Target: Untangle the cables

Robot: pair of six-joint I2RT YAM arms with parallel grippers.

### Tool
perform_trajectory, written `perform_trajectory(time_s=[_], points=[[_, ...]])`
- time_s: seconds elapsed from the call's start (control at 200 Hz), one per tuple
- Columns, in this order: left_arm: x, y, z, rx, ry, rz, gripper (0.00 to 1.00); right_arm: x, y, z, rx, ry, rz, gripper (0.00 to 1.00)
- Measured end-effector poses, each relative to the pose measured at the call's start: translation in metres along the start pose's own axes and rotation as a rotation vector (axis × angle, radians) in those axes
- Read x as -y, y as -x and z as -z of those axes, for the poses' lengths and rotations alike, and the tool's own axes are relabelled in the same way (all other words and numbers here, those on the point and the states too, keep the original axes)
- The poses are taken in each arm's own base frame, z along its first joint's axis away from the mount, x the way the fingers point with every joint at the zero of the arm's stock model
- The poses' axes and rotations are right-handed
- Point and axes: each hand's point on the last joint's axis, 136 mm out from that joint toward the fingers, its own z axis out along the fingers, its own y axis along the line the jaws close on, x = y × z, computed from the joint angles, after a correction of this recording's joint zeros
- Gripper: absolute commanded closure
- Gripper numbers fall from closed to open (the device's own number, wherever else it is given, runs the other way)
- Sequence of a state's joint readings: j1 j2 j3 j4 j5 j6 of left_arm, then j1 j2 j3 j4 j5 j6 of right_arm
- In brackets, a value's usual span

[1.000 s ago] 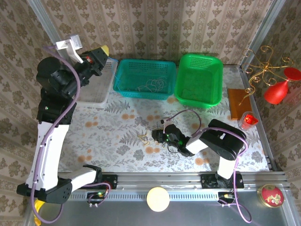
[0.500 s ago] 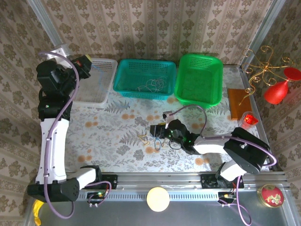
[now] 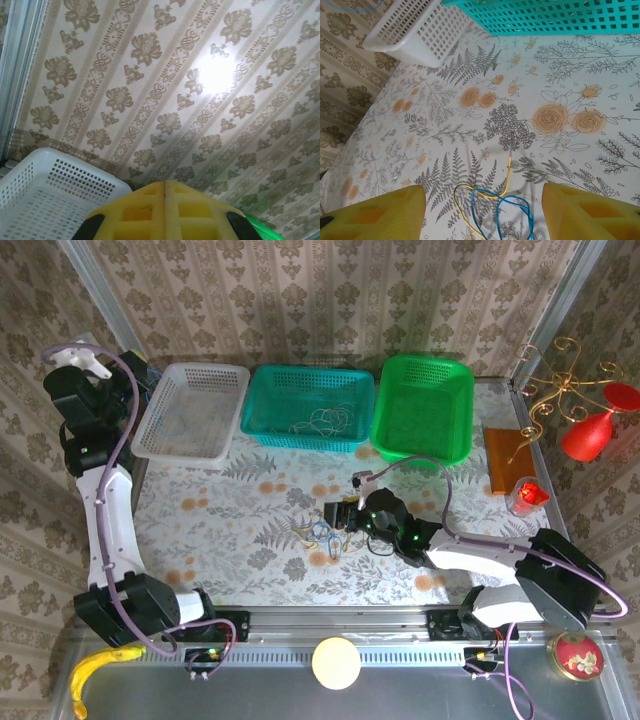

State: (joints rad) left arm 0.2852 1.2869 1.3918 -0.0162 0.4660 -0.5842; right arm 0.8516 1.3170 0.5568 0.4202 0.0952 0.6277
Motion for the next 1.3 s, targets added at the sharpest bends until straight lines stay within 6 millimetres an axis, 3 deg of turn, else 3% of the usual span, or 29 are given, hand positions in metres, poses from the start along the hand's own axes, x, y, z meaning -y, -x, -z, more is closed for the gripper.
perform_trajectory(time_s=[0.205, 0.405, 0.5, 0.66, 0.74, 0.865, 1.015, 1.165, 1.3], points=[[-0.033, -0.017, -0.029, -0.031, 0.027, 0.008, 1.00, 0.000, 0.002, 0.009, -0.008, -0.009, 0.004, 0.35], [-0.067, -0.051, -0.053, -0.103, 0.062, -0.013, 1.00, 0.002, 0.001, 0.016, -0.020, -0.019, 0.011, 0.35], [-0.087, -0.076, -0.066, -0.163, 0.080, -0.017, 0.81, 0.005, -0.003, 0.016, -0.042, -0.034, 0.025, 0.35], [-0.109, -0.128, -0.086, -0.320, 0.073, -0.010, 0.28, 0.006, -0.005, 0.015, -0.075, -0.055, 0.046, 0.36], [-0.111, -0.148, -0.088, -0.387, 0.068, 0.004, 0.14, 0.006, -0.006, 0.012, -0.092, -0.065, 0.060, 0.36], [-0.100, -0.157, -0.084, -0.432, 0.047, -0.003, 0.00, 0.010, -0.015, 0.008, -0.133, -0.079, 0.073, 0.37], [-0.073, -0.145, -0.072, -0.422, 0.014, -0.018, 0.00, 0.018, -0.032, 0.003, -0.196, -0.096, 0.101, 0.39], [-0.015, -0.138, -0.057, -0.415, -0.075, -0.059, 0.00, 0.019, -0.043, -0.005, -0.253, -0.095, 0.139, 0.41], [0.042, -0.152, -0.037, -0.437, -0.172, -0.089, 0.00, 0.015, -0.048, -0.015, -0.291, -0.081, 0.177, 0.43]])
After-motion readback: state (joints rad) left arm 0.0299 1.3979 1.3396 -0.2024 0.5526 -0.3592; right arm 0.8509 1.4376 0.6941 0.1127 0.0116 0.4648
